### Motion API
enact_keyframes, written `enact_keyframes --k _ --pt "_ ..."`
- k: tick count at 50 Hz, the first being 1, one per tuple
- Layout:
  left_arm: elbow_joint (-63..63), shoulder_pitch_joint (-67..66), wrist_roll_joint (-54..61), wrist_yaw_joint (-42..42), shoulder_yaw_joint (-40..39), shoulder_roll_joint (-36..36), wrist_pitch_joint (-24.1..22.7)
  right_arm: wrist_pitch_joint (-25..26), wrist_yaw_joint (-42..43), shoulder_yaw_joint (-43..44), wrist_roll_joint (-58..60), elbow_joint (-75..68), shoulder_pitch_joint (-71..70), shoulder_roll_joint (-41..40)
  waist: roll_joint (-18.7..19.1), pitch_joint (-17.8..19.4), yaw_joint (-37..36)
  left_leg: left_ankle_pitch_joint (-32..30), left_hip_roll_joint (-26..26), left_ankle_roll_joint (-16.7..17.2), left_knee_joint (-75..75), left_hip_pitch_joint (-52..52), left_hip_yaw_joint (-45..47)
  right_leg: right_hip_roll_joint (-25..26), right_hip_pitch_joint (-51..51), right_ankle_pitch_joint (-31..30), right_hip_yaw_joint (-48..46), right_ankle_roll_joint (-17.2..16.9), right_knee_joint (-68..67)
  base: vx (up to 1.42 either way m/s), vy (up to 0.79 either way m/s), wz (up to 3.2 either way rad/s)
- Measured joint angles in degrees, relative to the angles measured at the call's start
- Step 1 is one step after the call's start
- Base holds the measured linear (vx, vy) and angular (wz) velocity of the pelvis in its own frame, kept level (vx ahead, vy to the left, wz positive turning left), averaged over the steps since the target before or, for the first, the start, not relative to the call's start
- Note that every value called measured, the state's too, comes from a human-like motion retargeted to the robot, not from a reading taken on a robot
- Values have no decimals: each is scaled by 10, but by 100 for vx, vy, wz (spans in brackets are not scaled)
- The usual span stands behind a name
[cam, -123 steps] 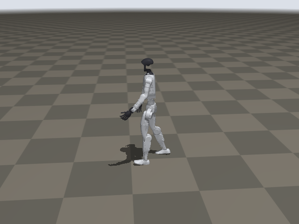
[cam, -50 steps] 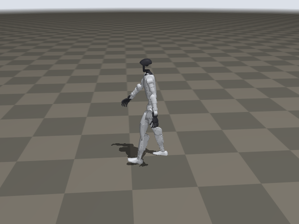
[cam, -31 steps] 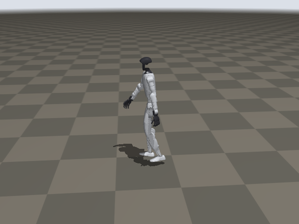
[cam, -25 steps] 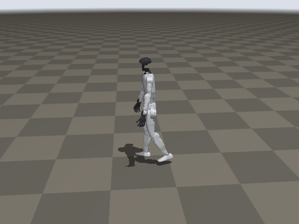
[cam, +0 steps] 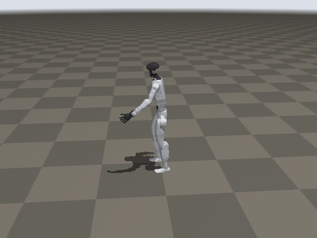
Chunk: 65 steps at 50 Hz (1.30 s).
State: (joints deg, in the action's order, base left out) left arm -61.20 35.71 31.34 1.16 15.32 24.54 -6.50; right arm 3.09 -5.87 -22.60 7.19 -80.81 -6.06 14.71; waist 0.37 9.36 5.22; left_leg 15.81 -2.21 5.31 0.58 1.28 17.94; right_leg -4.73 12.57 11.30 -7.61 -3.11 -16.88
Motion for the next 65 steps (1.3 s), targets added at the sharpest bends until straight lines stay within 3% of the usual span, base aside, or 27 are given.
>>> enact_keyframes --k 4,7,10,14,22,26,31,35,40,45,51,55,62,65 --pt "4 -108 -11 -10 -15 -25 12 7 21 27 17 -20 -59 -1 9 -25 -48 -6 -12 2 -5 -20 29 6 -35 28 33 4 -99 -32 -4 -71" --pt "-21 -189 -32 -5 -28 -47 17 10 56 42 20 -18 -115 2 9 -37 -84 -15 -13 4 -1 -33 50 2 -82 12 46 -3 -109 -36 -11 -61" --pt "-73 -260 -59 11 -50 -67 20 10 96 55 14 -1 -179 8 4 -42 -118 -32 -12 8 9 -45 72 -3 -137 -21 56 -15 -62 -41 -17 -55" --pt "-158 -333 -85 28 -93 -88 25 3 131 65 -3 28 -270 18 -6 -37 -152 -64 -7 22 25 -67 98 -11 -188 2 59 -34 59 -48 -23 -41" --pt "-234 -430 -122 0 -143 -112 23 -16 142 57 -32 57 -413 40 -11 -3 -191 -82 -5 27 44 -110 126 -10 -185 8 62 -61 174 -52 -22 -13" --pt "-207 -450 -94 -42 -116 -117 25 -19 139 39 -39 75 -421 54 -16 15 -192 -69 10 5 41 -108 112 -18 -173 -17 49 -81 193 -46 -15 31" --pt "-181 -425 -49 -67 -78 -105 43 -18 123 15 -54 106 -359 58 -44 15 -181 -47 42 -49 -8 -93 93 -47 -141 -49 25 -106 201 -41 -10 52" --pt "-197 -358 -54 -30 -67 -89 52 -11 105 2 -56 116 -267 45 -78 1 -163 -7 65 -94 -90 -80 75 -79 -110 -69 5 -116 201 -34 -5 64" --pt "-223 -243 -96 45 -70 -65 45 6 86 -18 -28 79 -133 7 -108 -21 -130 43 71 -115 -192 -49 23 -99 -85 -88 -22 -119 199 -31 0 63" --pt "-201 -123 -98 79 -78 -48 31 16 44 -28 13 25 -7 -24 -110 -32 -93 40 56 -90 -203 18 -46 -88 -71 -108 -51 -119 197 -34 7 49" --pt "-144 19 -75 62 -48 -33 -4 5 10 -16 34 13 89 -15 -90 -17 -52 54 27 -18 -73 92 -87 -48 -42 -138 -75 -119 204 -44 10 19" --pt "-98 82 -94 48 -1 -17 -32 -4 14 -8 33 27 120 -1 -80 1 -27 56 20 16 -3 108 -72 -34 -31 -120 -83 -119 216 -48 18 4" --pt "8 94 -101 24 63 23 -59 -8 15 -17 44 39 84 -2 -77 40 -16 23 28 19 32 103 -46 -50 -37 -68 -120 -115 214 -45 20 -24" --pt "41 54 -82 6 67 33 -53 -7 14 -27 41 35 44 -8 -64 38 -23 9 18 13 26 81 -32 -46 -38 -68 -103 -64 171 -41 9 -53"
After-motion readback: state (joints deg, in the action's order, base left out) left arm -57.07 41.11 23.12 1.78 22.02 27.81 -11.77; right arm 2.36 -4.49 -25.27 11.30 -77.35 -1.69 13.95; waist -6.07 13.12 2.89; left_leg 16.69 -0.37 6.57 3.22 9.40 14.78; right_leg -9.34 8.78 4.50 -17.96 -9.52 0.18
